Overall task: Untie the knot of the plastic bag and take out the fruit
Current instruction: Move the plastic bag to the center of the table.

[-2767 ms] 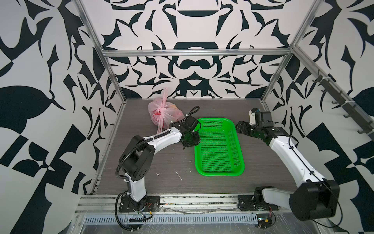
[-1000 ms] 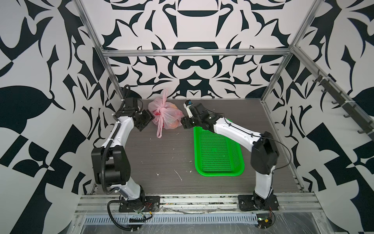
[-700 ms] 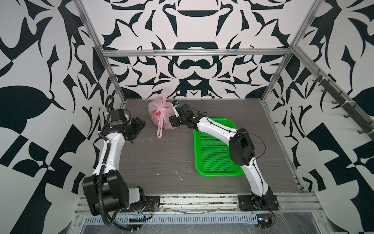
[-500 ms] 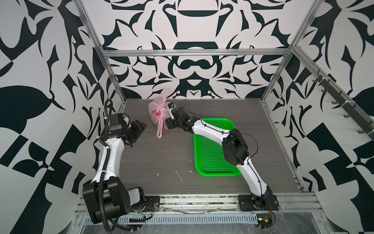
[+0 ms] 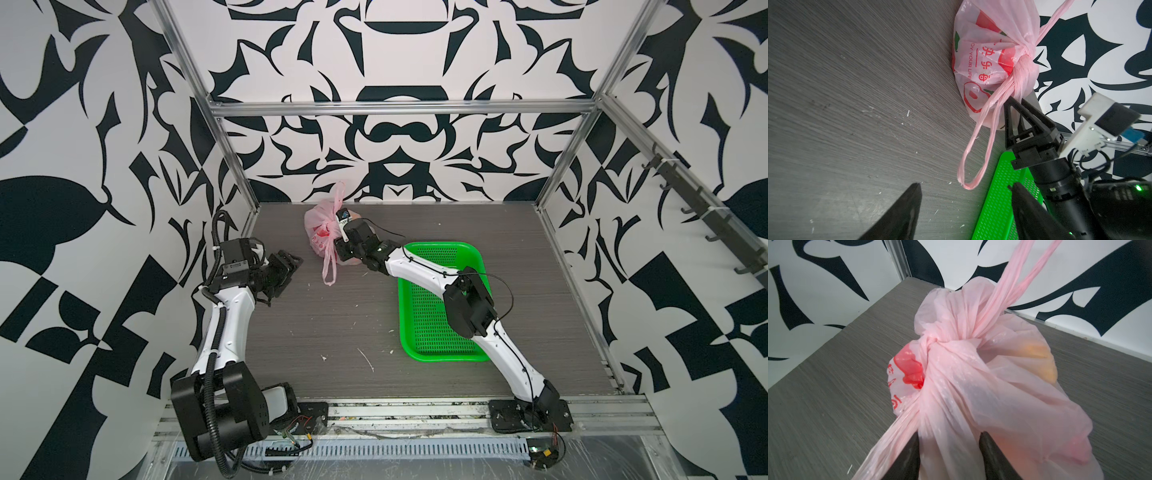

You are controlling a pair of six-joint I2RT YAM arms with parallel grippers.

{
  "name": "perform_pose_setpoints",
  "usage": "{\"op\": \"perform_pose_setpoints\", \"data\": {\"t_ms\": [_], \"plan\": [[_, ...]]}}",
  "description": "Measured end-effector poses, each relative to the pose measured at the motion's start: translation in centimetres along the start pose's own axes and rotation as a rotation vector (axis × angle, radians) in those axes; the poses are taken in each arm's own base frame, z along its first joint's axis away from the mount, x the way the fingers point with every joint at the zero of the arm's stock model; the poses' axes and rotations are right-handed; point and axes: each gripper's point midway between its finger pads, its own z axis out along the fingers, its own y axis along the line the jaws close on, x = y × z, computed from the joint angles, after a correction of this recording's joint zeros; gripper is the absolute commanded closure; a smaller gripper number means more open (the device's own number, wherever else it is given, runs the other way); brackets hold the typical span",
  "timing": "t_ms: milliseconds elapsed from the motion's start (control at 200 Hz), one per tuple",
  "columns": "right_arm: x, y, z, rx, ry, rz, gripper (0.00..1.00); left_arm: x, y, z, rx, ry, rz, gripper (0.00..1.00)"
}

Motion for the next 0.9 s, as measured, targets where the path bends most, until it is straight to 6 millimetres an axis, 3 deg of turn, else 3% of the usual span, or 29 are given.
{"op": "perform_pose_setpoints", "data": {"t_ms": [180,430,665,900], "plan": [[0.9,-0.2,0.6,0.006,0.014,-0.006,0.66,-0.2,0.0,-0.1,0.007,-0.006,-0.001,0.27],[1.1,-0.1,0.6,-0.003,0.015,0.0,1.0,0.1,0.3,0.2,0.009,0.004,-0.009,0.27],[2.4,0.2,-1.7,-0.035,0.055,-0.002,1.0,0.0,-0.3,0.7,0.047,0.018,-0.033,0.27],[4.8,1.3,-6.4,-0.096,0.124,-0.016,1.0,-0.4,-0.4,2.2,0.069,0.074,-0.099,0.24]]}}
